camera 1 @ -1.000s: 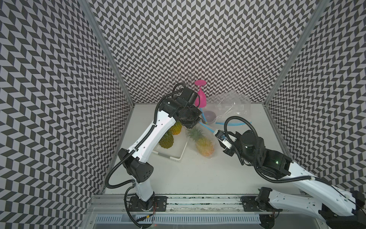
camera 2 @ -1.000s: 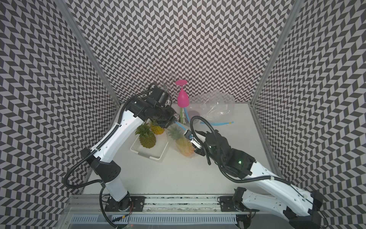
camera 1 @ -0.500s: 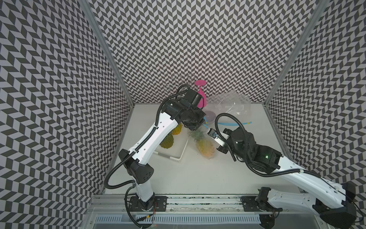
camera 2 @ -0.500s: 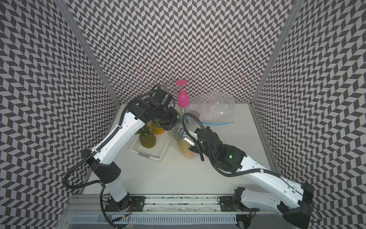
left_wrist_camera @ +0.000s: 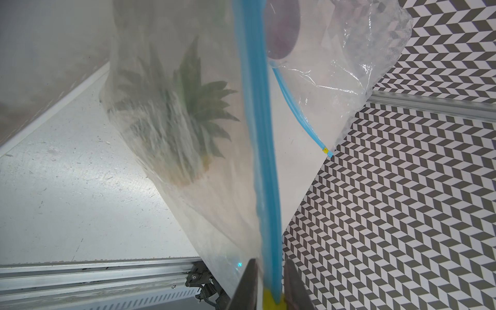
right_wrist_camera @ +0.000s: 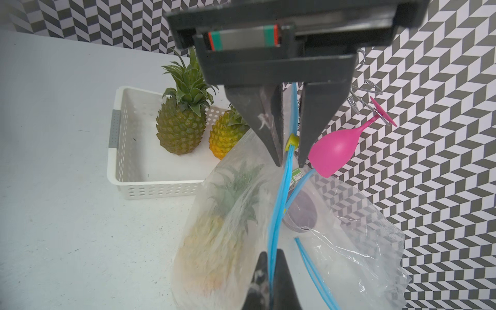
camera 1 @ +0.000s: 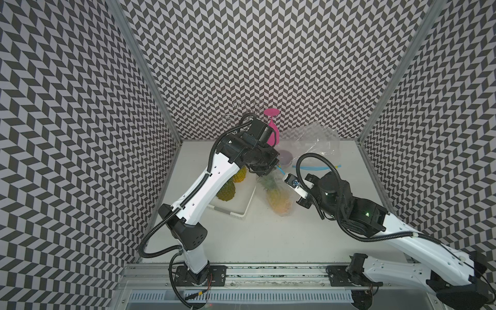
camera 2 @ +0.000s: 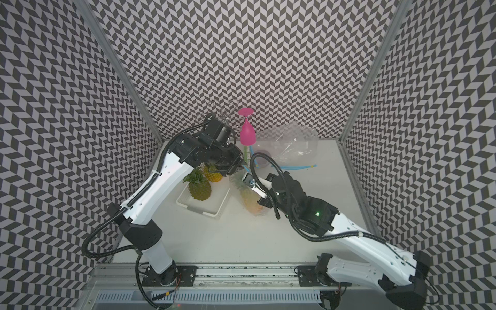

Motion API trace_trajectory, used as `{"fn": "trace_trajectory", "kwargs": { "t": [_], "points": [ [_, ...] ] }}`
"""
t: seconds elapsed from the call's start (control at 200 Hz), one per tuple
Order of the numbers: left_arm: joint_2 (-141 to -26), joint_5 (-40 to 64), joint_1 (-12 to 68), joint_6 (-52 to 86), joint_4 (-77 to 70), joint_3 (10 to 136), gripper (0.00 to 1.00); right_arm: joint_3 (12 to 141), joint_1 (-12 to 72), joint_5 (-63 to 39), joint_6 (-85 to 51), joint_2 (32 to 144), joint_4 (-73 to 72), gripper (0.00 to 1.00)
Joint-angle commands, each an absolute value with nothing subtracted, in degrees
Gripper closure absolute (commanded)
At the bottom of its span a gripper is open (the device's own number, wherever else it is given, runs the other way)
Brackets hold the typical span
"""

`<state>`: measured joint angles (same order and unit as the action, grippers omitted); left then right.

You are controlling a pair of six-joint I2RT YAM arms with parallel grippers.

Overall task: Open the zip-top bag and take out the pineapple
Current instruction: Unzip the zipper on the zipper food storage bag.

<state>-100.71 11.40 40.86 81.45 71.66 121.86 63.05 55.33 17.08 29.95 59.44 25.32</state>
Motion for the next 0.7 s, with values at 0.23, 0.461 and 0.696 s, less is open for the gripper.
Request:
{"fn": "trace_trajectory", "kwargs": {
  "t": [0.23,0.461,0.696],
  "points": [
    [-99.3,9.3,40.0,78.9,73.8,123.4,0.90,62.9,56.1,15.1,29.2,56.9,24.1,1.00],
    [-100.0,8.0,36.8,75.5,74.3,123.6,0.90,61.3,57.7,15.0,28.8,54.6,26.3,1.00],
    [-100.0,7.4,34.7,74.4,74.3,123.7,0.90,59.8,59.1,15.9,27.3,52.7,27.4,1.00]
  ]
}}
